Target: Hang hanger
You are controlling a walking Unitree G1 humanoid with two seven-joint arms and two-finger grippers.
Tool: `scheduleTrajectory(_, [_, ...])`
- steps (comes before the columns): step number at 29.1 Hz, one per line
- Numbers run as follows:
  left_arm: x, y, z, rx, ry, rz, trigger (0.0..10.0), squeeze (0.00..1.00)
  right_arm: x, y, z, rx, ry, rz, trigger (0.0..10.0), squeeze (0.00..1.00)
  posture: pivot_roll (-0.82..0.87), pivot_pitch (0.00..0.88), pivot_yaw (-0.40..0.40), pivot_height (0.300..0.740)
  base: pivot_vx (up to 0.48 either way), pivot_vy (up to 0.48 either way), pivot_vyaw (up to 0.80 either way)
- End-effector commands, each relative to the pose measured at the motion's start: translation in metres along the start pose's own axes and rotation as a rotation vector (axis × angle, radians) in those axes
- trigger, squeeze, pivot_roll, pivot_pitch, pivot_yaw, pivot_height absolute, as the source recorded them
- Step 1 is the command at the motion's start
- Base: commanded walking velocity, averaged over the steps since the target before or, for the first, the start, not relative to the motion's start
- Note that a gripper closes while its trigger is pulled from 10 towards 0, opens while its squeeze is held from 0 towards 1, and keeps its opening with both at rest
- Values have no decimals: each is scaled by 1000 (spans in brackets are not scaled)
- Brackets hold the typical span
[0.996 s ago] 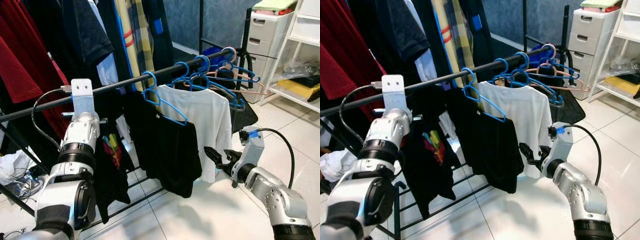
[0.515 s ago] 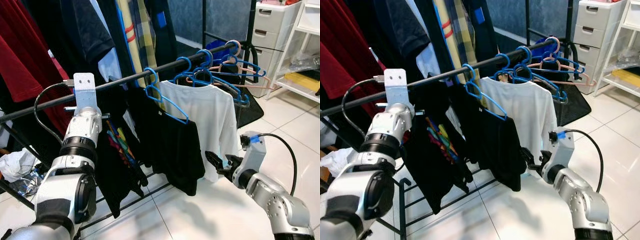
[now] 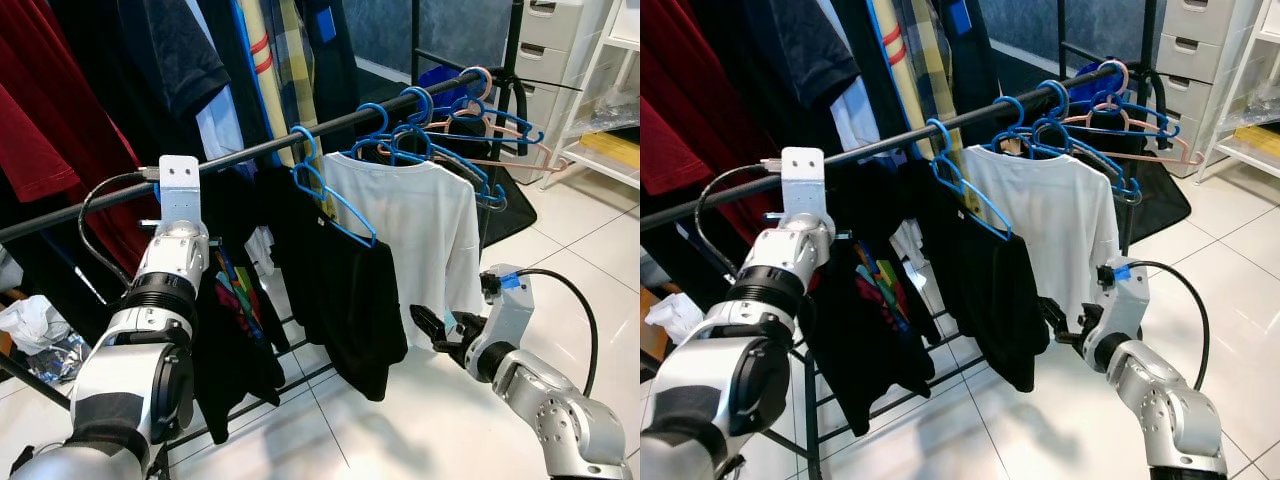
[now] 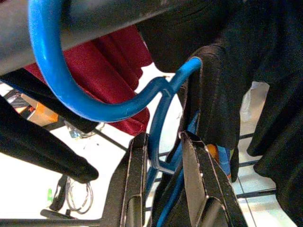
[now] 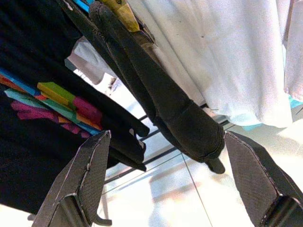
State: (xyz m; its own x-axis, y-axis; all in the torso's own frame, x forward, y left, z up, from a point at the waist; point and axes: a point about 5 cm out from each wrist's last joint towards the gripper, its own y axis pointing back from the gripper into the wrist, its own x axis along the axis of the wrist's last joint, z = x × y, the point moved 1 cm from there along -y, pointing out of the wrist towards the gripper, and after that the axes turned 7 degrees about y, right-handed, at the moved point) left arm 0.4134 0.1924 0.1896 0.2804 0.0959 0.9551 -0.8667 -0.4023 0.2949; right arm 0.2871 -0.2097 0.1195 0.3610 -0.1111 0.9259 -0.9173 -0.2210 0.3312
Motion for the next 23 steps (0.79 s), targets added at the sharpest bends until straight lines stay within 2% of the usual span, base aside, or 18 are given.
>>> scheduleTrajectory(1, [2,-4,-13,19,0,25,10000,1000,-3,0,-7,22,-13,-12,10000,0,-109,123,186,740,0,0,0])
scheduleTrajectory(2, [3,-4,-14,-2,34,36,10000,1000,-2,-2,-7,26,-6,-13,10000,0,-113,114,178,740,0,0,0])
scheduleTrajectory(5, [4,-4,-15,-16,59,42,10000,1000,-2,-2,-8,28,-1,-15,10000,0,-113,114,178,740,0,0,0])
scheduleTrajectory(8, [2,-4,-22,-15,140,43,10000,1000,0,-4,-10,34,9,-18,10000,0,-117,101,166,740,0,0,0])
scheduleTrajectory(11, [2,-4,-22,-15,140,43,10000,1000,0,-4,-10,34,9,-18,10000,0,-117,101,166,740,0,0,0])
scheduleTrajectory(12, [0,-3,-27,-21,176,55,10000,1000,0,-4,-10,37,13,-20,10000,0,-117,95,160,740,0,0,0])
scheduleTrajectory(13, [0,-3,-27,-21,176,55,10000,1000,0,-4,-10,37,13,-20,10000,0,-117,95,160,740,0,0,0])
scheduleTrajectory(14, [-5,-1,-37,-35,205,64,10000,1000,1,-6,-9,40,20,-23,10000,0,-111,85,149,740,0,0,0])
scheduleTrajectory(15, [-5,-1,-37,-35,205,64,10000,1000,1,-6,-9,40,20,-23,10000,0,-111,85,149,740,0,0,0])
scheduleTrajectory(16, [-11,1,-49,-31,212,64,10000,1000,2,-7,-8,43,24,-25,10000,0,-109,79,144,740,0,0,0])
scheduleTrajectory(18, [-11,1,-49,-31,212,64,10000,1000,2,-7,-8,43,24,-25,10000,0,-109,79,144,740,0,0,0])
scheduleTrajectory(19, [-18,2,-61,-32,201,69,10000,1000,2,-9,-8,46,28,-28,10000,0,-105,73,139,740,0,0,0])
scheduleTrajectory(20, [-18,2,-61,-32,201,69,10000,1000,2,-9,-8,46,28,-28,10000,0,-105,73,139,740,0,0,0])
scheduleTrajectory(21, [-25,4,-77,-19,194,70,10000,1000,2,-11,-8,51,31,-31,10000,0,-103,65,134,740,0,0,0])
scheduleTrajectory(23, [-25,4,-77,-19,194,70,10000,1000,2,-11,-8,51,31,-31,10000,0,-103,65,134,740,0,0,0])
